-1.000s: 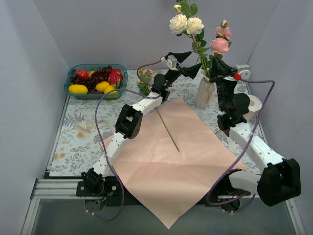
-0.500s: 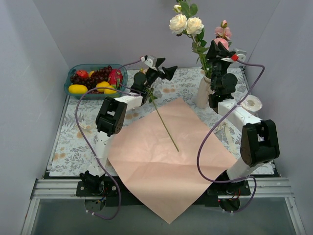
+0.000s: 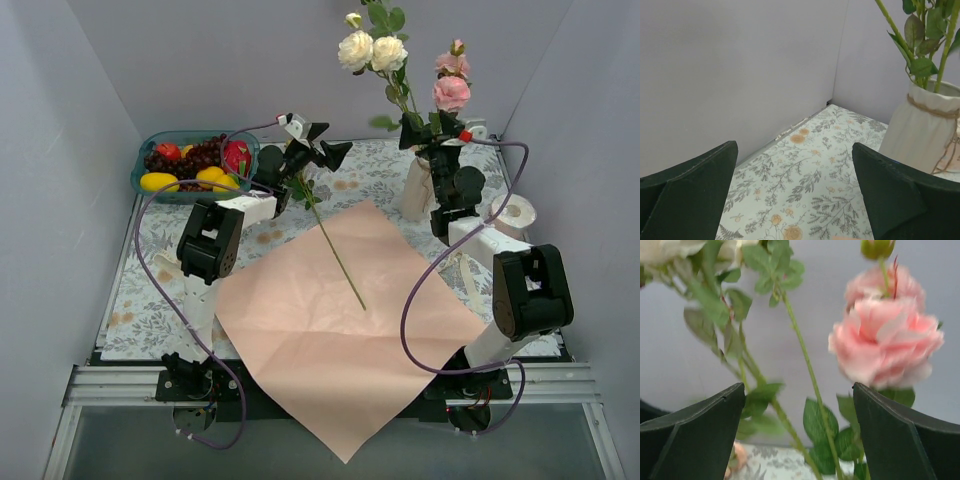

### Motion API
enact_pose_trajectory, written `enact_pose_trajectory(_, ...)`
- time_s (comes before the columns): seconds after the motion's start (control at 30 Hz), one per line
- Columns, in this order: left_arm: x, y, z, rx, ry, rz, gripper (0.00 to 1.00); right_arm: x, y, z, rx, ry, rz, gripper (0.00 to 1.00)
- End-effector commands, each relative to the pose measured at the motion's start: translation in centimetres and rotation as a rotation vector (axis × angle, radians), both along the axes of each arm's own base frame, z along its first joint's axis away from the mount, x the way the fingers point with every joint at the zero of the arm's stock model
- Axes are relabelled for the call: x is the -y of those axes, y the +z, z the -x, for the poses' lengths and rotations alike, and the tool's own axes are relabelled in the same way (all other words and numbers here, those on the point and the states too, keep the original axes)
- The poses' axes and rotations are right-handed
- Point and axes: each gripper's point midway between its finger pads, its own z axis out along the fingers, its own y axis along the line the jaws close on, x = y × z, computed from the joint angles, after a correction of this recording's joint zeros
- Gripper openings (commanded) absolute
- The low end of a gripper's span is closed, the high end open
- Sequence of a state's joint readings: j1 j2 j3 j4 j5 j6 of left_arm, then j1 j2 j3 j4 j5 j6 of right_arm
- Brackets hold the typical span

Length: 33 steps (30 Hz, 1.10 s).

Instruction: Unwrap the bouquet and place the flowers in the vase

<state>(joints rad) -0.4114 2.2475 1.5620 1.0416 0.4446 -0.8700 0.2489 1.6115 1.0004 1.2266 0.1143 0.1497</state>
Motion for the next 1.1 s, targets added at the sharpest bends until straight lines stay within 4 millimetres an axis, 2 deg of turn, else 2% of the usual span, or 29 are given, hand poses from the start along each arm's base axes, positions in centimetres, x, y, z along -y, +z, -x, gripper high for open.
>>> enact_pose_trajectory(0.0,-0.5,4.1,2.3,0.074,-0.039,-0.031,0.98,0.0,0.0,3.7,0.099,0.05,0.054,0.96)
enact_pose_trajectory(0.03,-0.6,4.0,2.5,0.074,-0.04,-0.037,0.98,0.1,-0.1,4.3,0.11,0.057,0.059,0.96)
enact_pose_trajectory(0.07,-0.6,4.4,2.8,0.082,-0.047,-0.04,0.98,-0.4,-1.3,4.8,0.098,0.092,0.085,0.97)
enact_pose_trajectory(0.27,-0.6,4.1,3.6,0.073,-0.061,-0.068,0.98,-2.0,-2.3,6.6,0.128,0.224,0.155,0.97)
enact_pose_trajectory(0.4,-0.8,4.3,4.2,0.074,-0.07,-0.084,0.98,-3.6,-2.3,8.4,0.228,0.322,0.222,0.97)
enact_pose_trajectory(0.47,-0.9,4.1,4.4,0.076,-0.072,-0.099,0.98,-4.1,-3.3,8.1,0.216,0.342,0.239,0.97)
enact_pose_trajectory(0.53,-1.1,4.1,4.7,0.073,-0.075,-0.106,0.98,-3.2,-4.3,7.4,0.18,0.29,0.212,0.97)
enact_pose_trajectory(0.6,-1.3,4.0,4.7,0.066,-0.073,-0.113,0.98,-1.5,-3.9,7.5,0.195,0.201,0.17,0.97)
enact_pose_trajectory(0.67,-1.4,4.0,4.6,0.063,-0.071,-0.116,0.98,0.0,-5.2,7.2,0.133,0.119,0.161,0.98)
enact_pose_trajectory(0.7,-1.5,4.0,4.5,0.06,-0.069,-0.117,0.98,0.5,-4.7,7.8,0.141,0.093,0.161,0.98)
enact_pose_trajectory(0.73,-1.6,3.7,4.4,0.054,-0.067,-0.119,0.98,0.8,-5.4,8.2,0.128,0.07,0.179,0.98)
enact_pose_trajectory(0.77,-1.6,3.6,4.4,0.05,-0.067,-0.121,0.98,0.9,-5.6,8.6,0.126,0.063,0.193,0.98)
enact_pose_trajectory(0.83,-1.7,3.3,4.3,0.045,-0.066,-0.126,0.98,0.9,-4.7,9.8,0.148,0.068,0.219,0.98)
enact_pose_trajectory(0.87,-1.6,3.2,4.4,0.044,-0.072,-0.129,0.98,0.7,-5.3,10.1,0.129,0.083,0.234,0.98)
enact_pose_trajectory(0.9,-1.7,3.2,4.4,0.042,-0.073,-0.129,0.98,0.8,-4.5,10.9,0.149,0.082,0.234,0.98)
enact_pose_trajectory(1.07,-1.5,3.4,4.5,0.037,-0.082,-0.129,0.98,1.2,-5.3,12.0,0.109,0.078,0.239,0.98)
